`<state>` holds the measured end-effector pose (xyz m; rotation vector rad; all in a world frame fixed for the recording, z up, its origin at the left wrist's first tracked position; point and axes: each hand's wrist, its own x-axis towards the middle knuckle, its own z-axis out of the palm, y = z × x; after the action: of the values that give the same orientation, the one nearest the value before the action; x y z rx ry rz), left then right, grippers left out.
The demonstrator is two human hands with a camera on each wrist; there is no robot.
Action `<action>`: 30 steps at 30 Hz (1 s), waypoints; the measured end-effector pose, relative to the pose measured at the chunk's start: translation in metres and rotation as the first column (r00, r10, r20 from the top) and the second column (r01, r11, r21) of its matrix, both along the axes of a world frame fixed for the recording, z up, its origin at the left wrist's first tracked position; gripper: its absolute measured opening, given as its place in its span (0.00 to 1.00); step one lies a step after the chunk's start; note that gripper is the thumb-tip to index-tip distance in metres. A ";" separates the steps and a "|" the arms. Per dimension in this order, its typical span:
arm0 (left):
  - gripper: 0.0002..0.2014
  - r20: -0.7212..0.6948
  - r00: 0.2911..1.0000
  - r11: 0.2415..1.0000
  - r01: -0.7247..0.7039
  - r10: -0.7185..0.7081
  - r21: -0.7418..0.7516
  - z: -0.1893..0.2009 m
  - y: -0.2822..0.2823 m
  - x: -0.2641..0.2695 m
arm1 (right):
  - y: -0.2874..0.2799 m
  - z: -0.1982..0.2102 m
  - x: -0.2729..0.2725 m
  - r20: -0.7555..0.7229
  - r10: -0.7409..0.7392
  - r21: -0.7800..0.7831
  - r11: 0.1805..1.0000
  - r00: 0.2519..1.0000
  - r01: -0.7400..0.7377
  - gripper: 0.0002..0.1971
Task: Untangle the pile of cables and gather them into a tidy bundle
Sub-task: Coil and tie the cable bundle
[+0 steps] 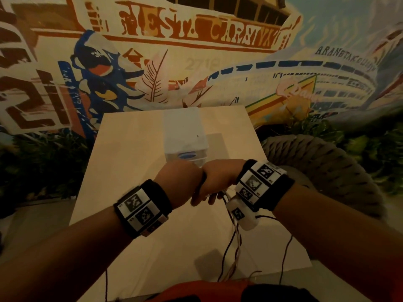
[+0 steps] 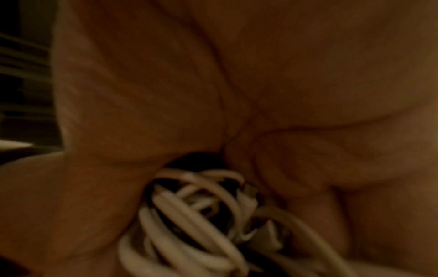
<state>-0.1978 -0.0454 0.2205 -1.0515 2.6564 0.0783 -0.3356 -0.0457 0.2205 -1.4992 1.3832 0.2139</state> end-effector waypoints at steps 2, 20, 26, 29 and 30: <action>0.12 0.014 1.000 1.000 0.000 0.000 -0.017 0.002 0.002 -0.001 | 0.002 0.004 -0.002 0.054 -0.014 0.065 0.998 0.998 0.010 0.16; 0.45 -0.626 0.585 0.802 -0.072 0.516 0.593 -0.013 -0.015 0.051 | 0.024 0.009 -0.037 0.557 -0.267 0.013 0.950 0.787 0.313 0.08; 0.39 -0.703 0.423 0.591 0.382 0.572 0.711 -0.008 0.004 0.027 | 0.031 0.013 -0.016 0.703 -0.218 0.098 0.973 0.677 0.211 0.09; 0.28 -0.736 0.317 0.552 0.503 0.597 0.665 0.004 0.008 0.023 | 0.030 0.013 -0.013 0.715 -0.195 0.108 0.980 0.671 0.170 0.10; 0.17 -0.747 0.289 0.567 0.506 0.599 0.650 0.006 0.009 0.021 | 0.031 0.013 -0.014 0.720 -0.173 0.091 0.984 0.672 0.156 0.07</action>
<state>-0.1768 -0.0361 0.2266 -0.7360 2.5715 2.5911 -0.3491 -0.0146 0.2335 -1.2157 0.8358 -0.4547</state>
